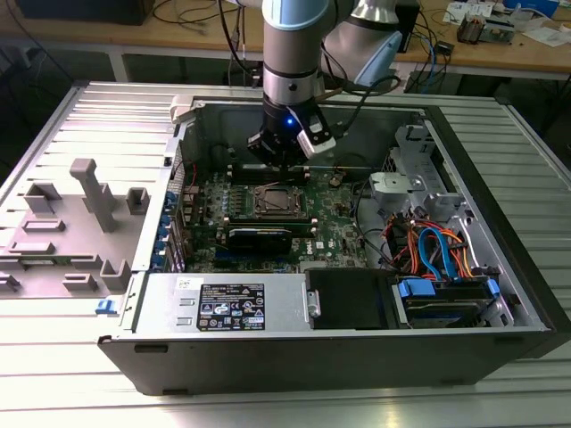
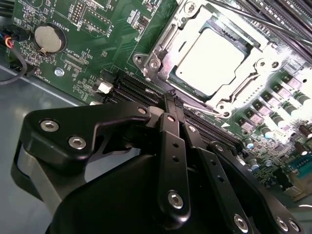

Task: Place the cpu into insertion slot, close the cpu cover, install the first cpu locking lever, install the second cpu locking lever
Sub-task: 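Install the first cpu locking lever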

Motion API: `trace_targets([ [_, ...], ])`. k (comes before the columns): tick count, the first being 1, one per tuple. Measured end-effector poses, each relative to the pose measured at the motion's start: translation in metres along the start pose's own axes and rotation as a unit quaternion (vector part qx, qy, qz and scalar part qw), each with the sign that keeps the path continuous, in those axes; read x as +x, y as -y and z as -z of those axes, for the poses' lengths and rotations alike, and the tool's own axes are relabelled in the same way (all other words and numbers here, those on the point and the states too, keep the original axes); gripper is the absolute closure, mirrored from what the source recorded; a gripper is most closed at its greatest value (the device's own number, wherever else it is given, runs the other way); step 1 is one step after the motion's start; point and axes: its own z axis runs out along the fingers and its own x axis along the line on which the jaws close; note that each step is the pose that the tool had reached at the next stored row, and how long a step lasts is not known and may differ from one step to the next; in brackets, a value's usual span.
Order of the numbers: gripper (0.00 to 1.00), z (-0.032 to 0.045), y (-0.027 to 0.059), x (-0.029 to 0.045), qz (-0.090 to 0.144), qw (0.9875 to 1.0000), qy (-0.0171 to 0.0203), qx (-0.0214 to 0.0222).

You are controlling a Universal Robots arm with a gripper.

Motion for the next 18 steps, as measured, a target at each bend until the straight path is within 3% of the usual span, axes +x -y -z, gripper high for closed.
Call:
trace_targets([
  [13, 0.89, -0.0095, 0.0007, -0.0058, -0.001, 1.0, 0.0002, -0.0022],
  [18, 0.89, -0.0096, 0.0006, -0.006, -0.001, 1.0, 0.0002, -0.0023],
])
